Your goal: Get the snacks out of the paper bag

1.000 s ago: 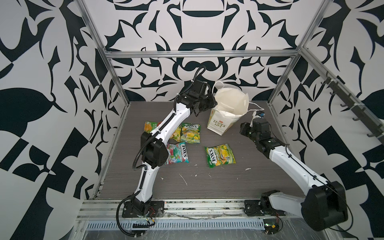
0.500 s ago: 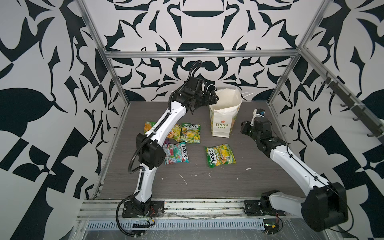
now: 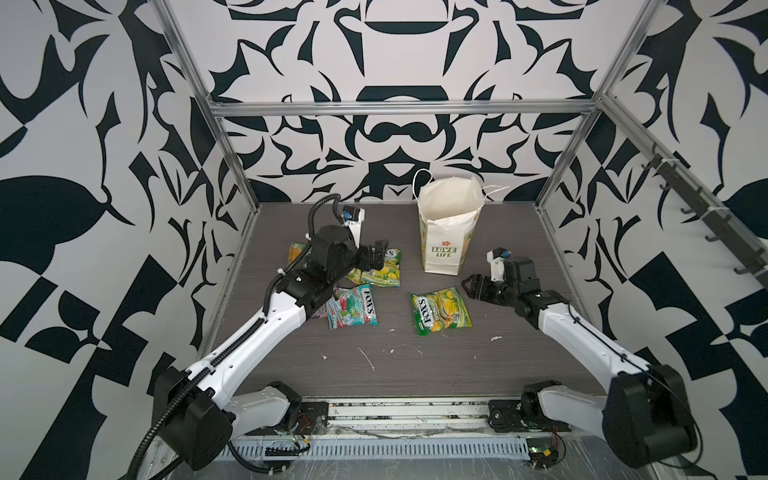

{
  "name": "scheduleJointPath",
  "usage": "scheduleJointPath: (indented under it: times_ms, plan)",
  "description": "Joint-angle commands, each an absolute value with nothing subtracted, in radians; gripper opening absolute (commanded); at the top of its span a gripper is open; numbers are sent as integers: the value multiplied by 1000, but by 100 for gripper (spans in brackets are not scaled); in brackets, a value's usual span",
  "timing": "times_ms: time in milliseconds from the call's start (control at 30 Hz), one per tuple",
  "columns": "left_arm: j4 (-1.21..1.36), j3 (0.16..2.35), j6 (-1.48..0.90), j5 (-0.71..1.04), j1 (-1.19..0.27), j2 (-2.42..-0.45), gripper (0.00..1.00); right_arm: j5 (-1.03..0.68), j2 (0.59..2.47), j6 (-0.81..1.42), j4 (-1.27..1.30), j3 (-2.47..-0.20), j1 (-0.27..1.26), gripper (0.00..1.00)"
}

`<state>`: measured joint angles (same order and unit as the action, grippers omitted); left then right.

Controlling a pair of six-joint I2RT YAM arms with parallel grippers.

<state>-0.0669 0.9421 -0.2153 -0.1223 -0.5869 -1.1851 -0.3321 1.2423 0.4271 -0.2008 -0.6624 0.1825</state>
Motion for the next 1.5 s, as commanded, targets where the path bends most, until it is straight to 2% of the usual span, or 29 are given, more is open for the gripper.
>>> scheduleJointPath:
  times_ms: [0, 100, 233, 333, 500, 567, 867, 1233, 1467]
  plan:
    - [71, 868, -186, -156, -580, -1162, 99, -504, 1350, 377, -210, -692, 189, 89]
    - [20, 893, -178, -145, -580, -1184, 100, -413, 1422, 339, -254, -709, 261, 93]
    - [34, 889, -158, -167, -580, -1188, 99, -331, 1475, 327, -249, -701, 325, 93]
    - [49, 882, -149, -174, -577, -1190, 100, -296, 1511, 361, -227, -697, 385, 85]
    - [43, 884, -145, -180, -573, -1189, 100, -245, 1577, 542, -167, -704, 439, 55]
    - [42, 880, -144, -186, -571, -1188, 100, -228, 1606, 590, -154, -715, 456, 51]
    - [47, 837, -150, -227, -566, -1140, 99, -242, 1657, 613, -117, -773, 568, 50]
    - [61, 816, -184, -253, -545, -1133, 99, -227, 1685, 822, -52, -802, 636, 50]
    - [64, 797, -193, -262, -527, -1103, 100, -220, 1750, 881, -28, -857, 698, 51]
